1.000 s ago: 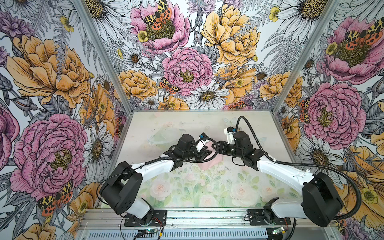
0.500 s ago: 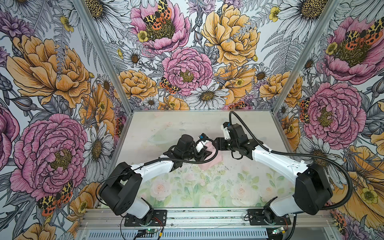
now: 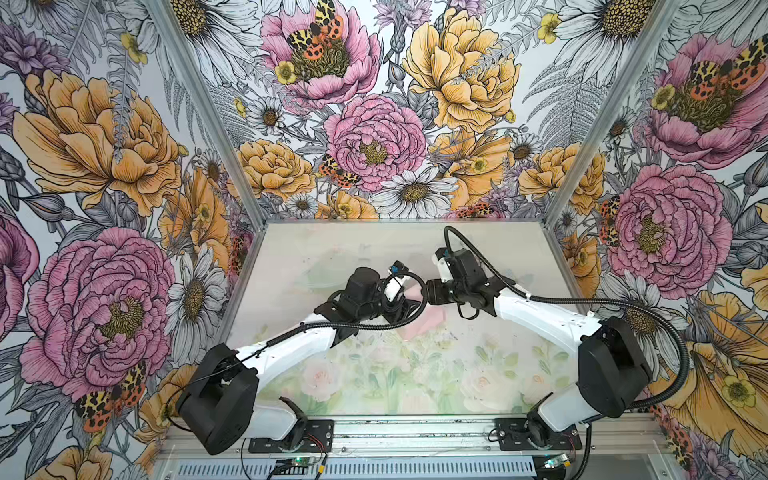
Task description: Wrap the gift box in paper
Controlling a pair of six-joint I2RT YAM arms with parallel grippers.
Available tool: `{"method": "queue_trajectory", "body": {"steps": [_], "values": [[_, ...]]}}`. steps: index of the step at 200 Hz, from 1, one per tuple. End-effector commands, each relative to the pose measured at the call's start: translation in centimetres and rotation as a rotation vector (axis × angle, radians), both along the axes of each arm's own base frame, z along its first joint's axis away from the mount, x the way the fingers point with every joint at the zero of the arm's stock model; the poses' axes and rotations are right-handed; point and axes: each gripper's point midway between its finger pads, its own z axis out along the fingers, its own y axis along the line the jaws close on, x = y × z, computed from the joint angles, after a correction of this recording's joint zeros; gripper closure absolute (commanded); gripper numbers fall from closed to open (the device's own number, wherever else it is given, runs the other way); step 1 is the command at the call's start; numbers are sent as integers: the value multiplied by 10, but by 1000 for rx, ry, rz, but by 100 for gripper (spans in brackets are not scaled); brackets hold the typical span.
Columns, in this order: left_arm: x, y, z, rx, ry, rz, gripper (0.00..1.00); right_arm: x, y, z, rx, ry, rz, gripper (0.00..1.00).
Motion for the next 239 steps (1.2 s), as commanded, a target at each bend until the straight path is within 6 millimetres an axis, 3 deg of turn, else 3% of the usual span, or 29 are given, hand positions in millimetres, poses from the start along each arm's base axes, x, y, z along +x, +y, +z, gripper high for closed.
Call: {"method": "queue_trajectory", "body": {"steps": [1,42,75,133,152,191,218,239], "values": [[19,17,6,-15,46,100,29,-14,-14,-18,-76,53,0,47],[35,15,-25,31,136,121,28,-15,-8,-17,-43,63,14,45],[37,5,-53,61,200,94,28,-17,-8,-9,-24,49,9,42],[24,7,-73,106,218,71,29,-12,-17,45,110,-14,-75,28],[22,7,-74,113,216,69,29,-14,-13,53,142,-5,-79,26],[22,6,-73,116,208,66,29,-10,-9,33,58,25,-64,24],[21,5,-70,105,209,69,29,-13,0,6,21,89,-14,28],[25,11,-63,68,218,104,29,-20,-7,-16,-35,140,-20,33]]}}
